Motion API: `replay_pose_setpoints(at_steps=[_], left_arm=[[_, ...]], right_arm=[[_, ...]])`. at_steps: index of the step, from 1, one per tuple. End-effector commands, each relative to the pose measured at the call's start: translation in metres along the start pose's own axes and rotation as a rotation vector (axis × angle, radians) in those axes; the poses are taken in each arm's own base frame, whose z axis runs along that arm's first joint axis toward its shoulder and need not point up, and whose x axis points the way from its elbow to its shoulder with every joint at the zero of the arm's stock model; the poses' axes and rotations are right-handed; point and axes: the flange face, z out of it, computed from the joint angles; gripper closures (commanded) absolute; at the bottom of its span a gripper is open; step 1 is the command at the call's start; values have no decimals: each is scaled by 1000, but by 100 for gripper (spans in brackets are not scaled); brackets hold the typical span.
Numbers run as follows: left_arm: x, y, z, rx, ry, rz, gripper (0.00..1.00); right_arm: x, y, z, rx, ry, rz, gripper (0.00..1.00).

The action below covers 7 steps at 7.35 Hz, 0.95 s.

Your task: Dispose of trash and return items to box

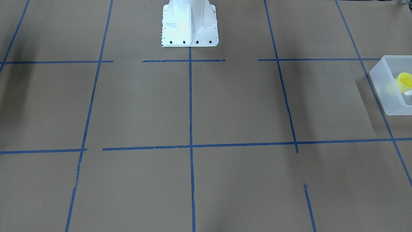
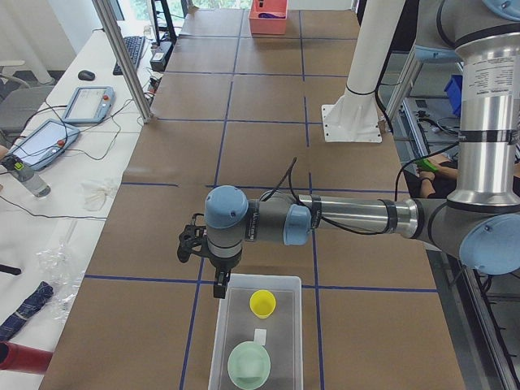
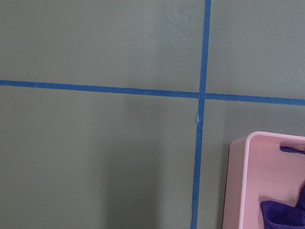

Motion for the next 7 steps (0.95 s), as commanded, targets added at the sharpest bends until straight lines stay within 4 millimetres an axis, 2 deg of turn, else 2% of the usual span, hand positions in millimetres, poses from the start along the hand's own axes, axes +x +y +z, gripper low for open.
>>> replay_pose_setpoints(at_steps=[1,7], left_arm=[[1,0,1,-1,1,7,0],[5,-1,3,-2,26,20,0]], right_arm=[[1,0,1,-3,1,3,0],[0,-1,0,1,1,0,0]])
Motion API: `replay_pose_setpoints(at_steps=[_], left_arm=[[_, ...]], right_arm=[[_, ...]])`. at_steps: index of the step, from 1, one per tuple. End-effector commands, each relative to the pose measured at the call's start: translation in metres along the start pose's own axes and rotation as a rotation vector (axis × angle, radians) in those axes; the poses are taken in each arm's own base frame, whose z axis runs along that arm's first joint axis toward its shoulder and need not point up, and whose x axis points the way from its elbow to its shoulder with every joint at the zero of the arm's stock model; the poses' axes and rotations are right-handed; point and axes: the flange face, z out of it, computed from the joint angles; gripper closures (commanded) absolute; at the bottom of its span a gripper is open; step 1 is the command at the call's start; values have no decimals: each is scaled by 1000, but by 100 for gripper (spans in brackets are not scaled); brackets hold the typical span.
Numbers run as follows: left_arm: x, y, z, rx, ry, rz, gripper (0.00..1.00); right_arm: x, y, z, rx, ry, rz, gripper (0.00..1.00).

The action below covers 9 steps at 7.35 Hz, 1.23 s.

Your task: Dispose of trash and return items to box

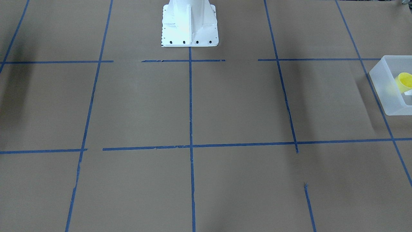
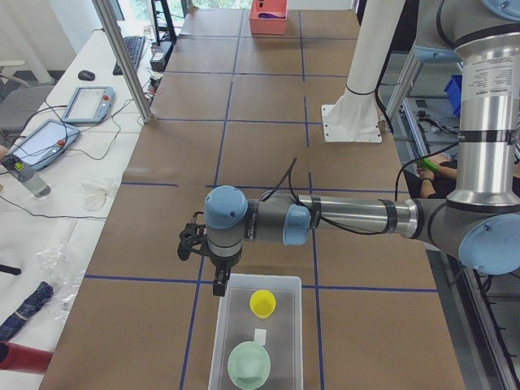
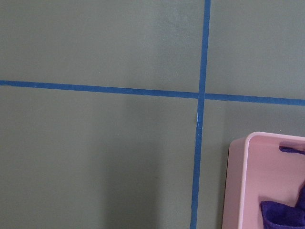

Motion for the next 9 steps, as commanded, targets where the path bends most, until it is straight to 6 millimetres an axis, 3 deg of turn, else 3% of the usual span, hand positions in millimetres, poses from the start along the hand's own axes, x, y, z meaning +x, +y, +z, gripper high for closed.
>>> replay_pose_setpoints(at_steps=[1,9], left_arm=[[2,0,1,-1,7,3,0],[16,-4,9,-16,41,28,0]], right_arm=[[0,0,0,1,0,0,0],[-3,-7,-2,6,-1,-6,0]])
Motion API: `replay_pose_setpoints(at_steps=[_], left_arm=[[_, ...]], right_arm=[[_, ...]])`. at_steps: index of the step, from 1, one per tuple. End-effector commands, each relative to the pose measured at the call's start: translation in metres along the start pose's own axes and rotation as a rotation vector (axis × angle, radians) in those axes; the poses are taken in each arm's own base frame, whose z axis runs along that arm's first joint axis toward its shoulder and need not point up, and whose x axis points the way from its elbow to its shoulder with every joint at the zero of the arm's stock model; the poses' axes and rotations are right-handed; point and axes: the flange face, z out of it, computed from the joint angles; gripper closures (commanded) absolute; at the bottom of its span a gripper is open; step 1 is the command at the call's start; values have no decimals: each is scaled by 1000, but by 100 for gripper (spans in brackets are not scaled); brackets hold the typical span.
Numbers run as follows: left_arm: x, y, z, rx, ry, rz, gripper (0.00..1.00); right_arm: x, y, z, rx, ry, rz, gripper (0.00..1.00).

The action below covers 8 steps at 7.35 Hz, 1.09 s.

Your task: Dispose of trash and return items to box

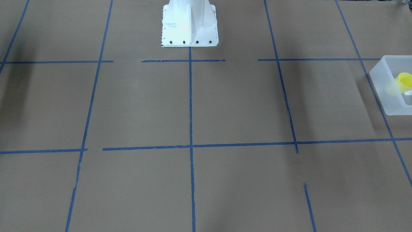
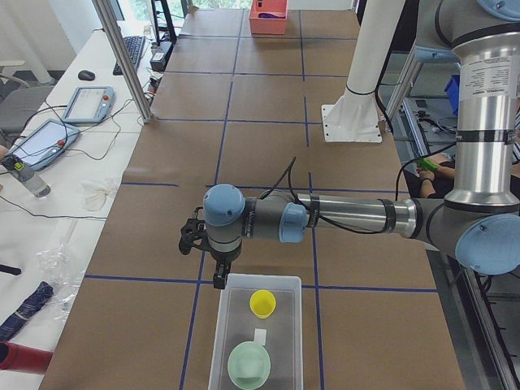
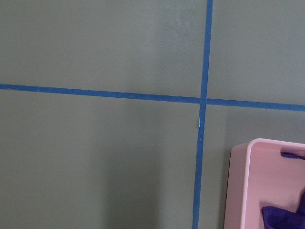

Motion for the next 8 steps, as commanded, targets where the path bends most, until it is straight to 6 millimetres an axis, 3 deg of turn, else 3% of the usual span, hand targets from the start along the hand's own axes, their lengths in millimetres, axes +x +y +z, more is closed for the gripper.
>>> replay_pose_setpoints(at_steps=[1,5,8], left_arm=[[1,0,1,-1,1,3,0],[1,0,1,-1,1,1,0],[1,0,1,-1,1,1,0]], right_arm=[[-1,-3,-1,2,0,-4,0],[3,-1,2,-7,0,8,0],[34,8,14,-34,9,76,0]])
